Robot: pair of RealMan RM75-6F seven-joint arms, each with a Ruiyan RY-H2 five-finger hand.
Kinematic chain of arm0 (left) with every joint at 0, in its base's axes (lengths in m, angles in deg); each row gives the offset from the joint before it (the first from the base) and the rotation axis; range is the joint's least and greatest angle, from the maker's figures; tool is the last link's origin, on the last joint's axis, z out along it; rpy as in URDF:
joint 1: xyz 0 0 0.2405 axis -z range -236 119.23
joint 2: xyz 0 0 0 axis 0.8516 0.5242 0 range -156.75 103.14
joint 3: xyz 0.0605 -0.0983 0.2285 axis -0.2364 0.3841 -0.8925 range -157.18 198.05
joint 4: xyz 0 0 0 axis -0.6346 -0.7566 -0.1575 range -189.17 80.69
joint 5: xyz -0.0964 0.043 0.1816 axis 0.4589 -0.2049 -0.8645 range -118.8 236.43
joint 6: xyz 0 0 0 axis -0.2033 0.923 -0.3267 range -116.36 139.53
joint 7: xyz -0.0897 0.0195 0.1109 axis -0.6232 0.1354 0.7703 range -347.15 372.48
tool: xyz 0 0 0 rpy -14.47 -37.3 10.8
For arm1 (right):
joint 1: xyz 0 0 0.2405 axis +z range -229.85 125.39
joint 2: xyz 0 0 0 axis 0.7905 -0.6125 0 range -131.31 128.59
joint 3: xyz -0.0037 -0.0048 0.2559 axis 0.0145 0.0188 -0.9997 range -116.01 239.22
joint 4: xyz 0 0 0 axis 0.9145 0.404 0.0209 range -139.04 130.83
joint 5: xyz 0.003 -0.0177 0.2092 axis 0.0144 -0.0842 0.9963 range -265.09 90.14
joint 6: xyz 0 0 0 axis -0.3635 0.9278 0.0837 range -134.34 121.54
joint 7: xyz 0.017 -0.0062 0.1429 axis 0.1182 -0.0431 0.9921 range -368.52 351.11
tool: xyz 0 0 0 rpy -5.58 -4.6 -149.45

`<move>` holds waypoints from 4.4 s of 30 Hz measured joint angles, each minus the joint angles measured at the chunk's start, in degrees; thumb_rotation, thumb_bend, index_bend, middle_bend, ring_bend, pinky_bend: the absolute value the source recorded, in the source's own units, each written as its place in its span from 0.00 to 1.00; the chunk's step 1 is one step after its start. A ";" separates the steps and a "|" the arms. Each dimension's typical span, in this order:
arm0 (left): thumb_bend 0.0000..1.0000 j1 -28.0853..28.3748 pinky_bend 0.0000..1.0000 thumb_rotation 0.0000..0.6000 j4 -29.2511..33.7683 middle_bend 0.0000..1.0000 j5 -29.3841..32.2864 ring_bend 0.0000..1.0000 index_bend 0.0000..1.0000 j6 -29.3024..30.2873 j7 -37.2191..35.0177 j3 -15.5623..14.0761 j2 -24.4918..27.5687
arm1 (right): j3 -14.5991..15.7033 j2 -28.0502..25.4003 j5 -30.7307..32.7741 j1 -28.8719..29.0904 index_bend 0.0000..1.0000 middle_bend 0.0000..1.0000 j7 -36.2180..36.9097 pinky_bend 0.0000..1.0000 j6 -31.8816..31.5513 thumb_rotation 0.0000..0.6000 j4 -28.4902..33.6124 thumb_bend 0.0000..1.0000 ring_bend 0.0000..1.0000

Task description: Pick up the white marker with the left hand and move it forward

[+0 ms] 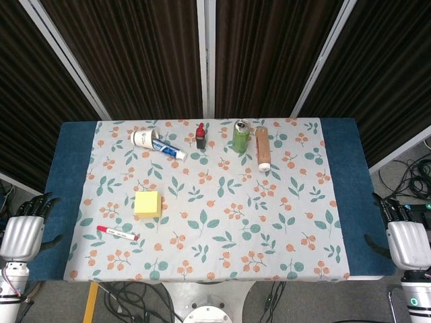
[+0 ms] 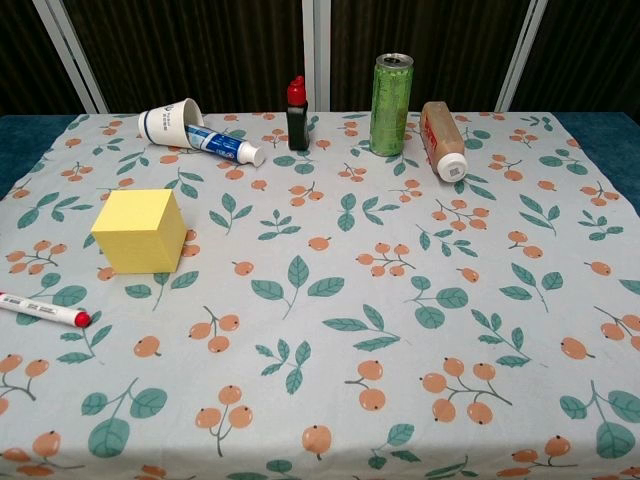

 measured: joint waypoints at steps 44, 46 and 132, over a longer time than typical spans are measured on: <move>0.16 12.32 0.27 1.00 -10.33 0.50 -4.56 0.28 0.46 -18.68 1.42 -3.72 -10.92 | -0.73 -0.09 0.23 -0.54 0.07 0.23 1.69 0.12 -1.19 1.00 -1.22 0.13 0.06; 0.16 12.38 0.27 1.00 -10.51 0.51 -3.49 0.29 0.46 -19.18 2.51 -3.65 -11.86 | -0.68 -0.07 0.30 -0.42 0.07 0.23 1.85 0.11 -0.83 1.00 -1.32 0.13 0.05; 0.45 13.78 0.63 1.00 -38.19 0.70 -6.60 0.53 0.70 -13.69 -25.76 -5.94 -18.05 | -0.81 -0.89 0.78 -0.81 0.07 0.23 4.82 0.04 -0.71 1.00 -1.10 0.13 0.03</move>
